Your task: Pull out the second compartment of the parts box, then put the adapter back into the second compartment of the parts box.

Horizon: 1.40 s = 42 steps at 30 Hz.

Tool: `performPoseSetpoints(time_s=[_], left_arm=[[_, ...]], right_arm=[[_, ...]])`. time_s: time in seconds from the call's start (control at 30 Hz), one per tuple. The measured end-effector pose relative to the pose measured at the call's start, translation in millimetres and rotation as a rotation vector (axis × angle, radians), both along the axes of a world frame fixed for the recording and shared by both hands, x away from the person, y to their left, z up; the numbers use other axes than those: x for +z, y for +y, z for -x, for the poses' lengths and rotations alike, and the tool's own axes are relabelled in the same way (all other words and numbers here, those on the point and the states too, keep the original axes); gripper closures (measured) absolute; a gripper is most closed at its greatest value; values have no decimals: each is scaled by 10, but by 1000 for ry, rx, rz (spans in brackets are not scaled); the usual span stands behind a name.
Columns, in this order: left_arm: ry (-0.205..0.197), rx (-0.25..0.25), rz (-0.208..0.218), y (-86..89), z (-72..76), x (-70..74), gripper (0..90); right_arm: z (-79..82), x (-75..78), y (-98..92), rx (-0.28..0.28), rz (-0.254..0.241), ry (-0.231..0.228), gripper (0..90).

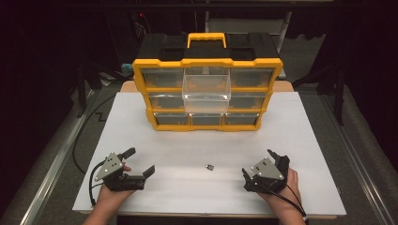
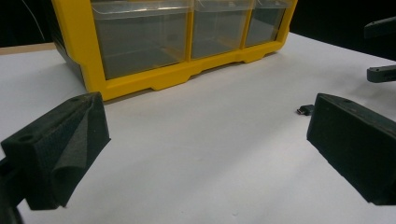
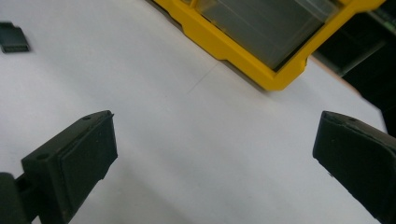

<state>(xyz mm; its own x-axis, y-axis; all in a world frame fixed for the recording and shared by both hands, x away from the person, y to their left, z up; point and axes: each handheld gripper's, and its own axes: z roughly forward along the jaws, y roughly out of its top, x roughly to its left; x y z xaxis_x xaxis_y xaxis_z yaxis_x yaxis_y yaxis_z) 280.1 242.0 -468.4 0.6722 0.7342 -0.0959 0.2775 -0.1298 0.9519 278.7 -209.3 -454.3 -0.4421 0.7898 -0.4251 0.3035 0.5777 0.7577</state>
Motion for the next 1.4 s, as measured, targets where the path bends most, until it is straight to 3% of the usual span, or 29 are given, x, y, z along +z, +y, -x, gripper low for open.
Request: performPoseSetpoints(time_s=[0.37,0.57,0.67,0.73,0.87,1.1,1.4], left_arm=[[10,6,3,2,-7,10,4],[16,3,2,-6,-8,17,4],[45,8,22,5,-38,8,4],[40,9,9,3,-43,6,4],[32,8,-7,-9,-46,-1,4],[24,11,-11,-12,-52,-7,4],[14,6,-15,-5,-32,1,3]], right_arm=[[-30,-34,-82,36,-351,82,0],[-41,-52,-88,43,-469,121,0],[-44,-57,-98,52,-492,119,0],[-57,-57,-106,54,-515,126,0],[-72,-56,-101,54,-508,115,0],[-65,-50,-81,46,-474,107,0],[-80,-34,-61,19,-411,152,0]])
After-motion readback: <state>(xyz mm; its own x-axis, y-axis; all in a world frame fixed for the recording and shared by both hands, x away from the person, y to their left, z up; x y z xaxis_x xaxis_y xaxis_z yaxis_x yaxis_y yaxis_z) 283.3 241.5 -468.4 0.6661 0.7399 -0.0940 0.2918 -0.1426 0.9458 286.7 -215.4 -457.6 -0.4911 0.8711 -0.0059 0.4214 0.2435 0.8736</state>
